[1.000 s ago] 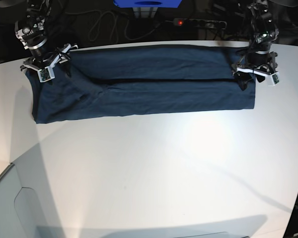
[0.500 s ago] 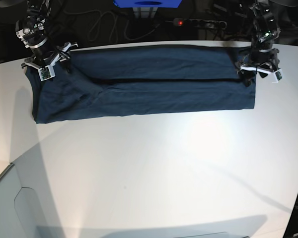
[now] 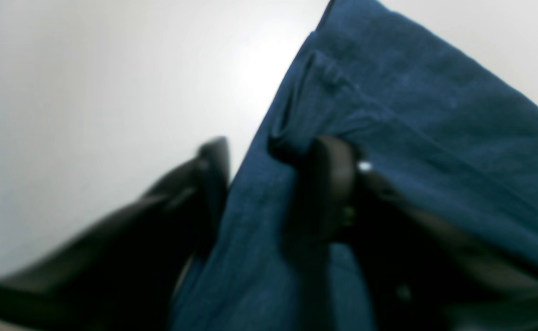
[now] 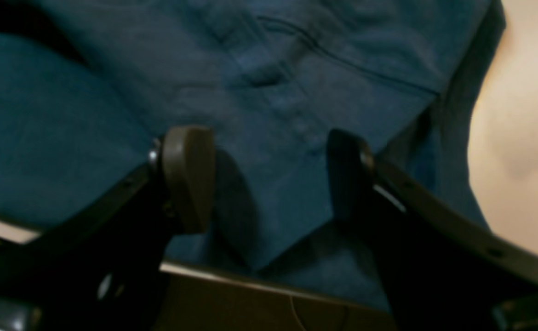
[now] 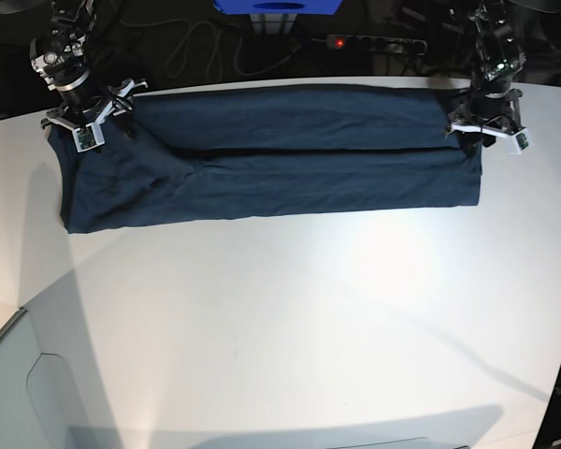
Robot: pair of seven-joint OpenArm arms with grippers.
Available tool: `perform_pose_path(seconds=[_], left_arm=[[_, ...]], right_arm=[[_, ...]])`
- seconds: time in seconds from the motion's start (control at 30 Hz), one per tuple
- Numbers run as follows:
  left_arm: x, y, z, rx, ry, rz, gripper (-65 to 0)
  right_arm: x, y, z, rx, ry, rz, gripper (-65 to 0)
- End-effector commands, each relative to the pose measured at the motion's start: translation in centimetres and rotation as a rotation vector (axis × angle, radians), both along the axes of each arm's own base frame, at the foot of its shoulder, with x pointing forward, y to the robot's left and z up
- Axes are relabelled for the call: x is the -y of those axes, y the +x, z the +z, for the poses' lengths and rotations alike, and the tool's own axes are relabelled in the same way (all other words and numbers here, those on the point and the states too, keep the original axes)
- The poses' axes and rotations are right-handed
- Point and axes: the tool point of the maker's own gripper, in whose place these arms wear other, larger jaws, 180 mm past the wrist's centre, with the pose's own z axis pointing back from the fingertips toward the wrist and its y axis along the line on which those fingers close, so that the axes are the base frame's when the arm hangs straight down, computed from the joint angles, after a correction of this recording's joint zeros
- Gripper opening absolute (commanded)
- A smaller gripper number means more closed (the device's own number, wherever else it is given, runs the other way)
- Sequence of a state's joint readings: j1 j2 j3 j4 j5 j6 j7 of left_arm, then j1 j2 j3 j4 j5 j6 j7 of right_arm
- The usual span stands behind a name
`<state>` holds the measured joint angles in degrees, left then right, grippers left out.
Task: Fold the T-shirt properly
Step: 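Release the shirt end with the left gripper and lift it, then move the left gripper to the strip's middle and grasp the folded edge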
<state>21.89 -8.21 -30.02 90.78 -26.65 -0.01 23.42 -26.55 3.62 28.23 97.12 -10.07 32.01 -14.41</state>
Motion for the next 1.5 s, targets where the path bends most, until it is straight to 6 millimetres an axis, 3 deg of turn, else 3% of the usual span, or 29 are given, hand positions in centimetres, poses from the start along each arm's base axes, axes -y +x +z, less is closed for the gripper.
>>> perform_pose_path(seconds=[0.0, 0.27, 0.47, 0.73, 0.9, 1.07, 1.23, 1.47], left_arm=[[-0.2, 0.6, 0.8, 0.030, 0.013, -0.004, -46.8], [-0.2, 1.4, 1.2, 0.049, 0.012, -0.003, -65.0], [0.0, 1.9, 2.1, 0.072, 0.020, -0.011, -65.0], [2.2, 4.1, 7.9, 0.220, 0.069, -0.067, -65.0], [7.4, 5.3, 9.4, 0.250, 0.028, -0.205, -65.0], [14.5, 5.8, 8.7, 0.250, -0.075, -0.361, -65.0], [21.6, 5.1, 7.9, 0.232, -0.189, -0.518, -65.0], [28.9, 4.3, 8.5, 0.247, -0.304, -0.673, -65.0]], right_arm=[[0.0, 0.6, 1.0, 0.043, 0.010, 0.010, -28.2], [0.1, 0.6, 1.0, 0.043, 0.009, 0.008, -28.2], [0.1, 0.6, 1.0, 0.043, 0.009, 0.008, -28.2], [0.0, 0.6, 1.0, 0.043, 0.010, 0.011, -28.2], [-0.1, 0.6, 1.0, 0.043, 0.011, 0.012, -28.2], [0.0, 0.6, 1.0, 0.044, 0.010, 0.011, -28.2], [0.1, 0.6, 1.1, 0.046, 0.008, 0.009, -28.2], [0.1, 0.6, 1.0, 0.044, 0.008, 0.009, -28.2]])
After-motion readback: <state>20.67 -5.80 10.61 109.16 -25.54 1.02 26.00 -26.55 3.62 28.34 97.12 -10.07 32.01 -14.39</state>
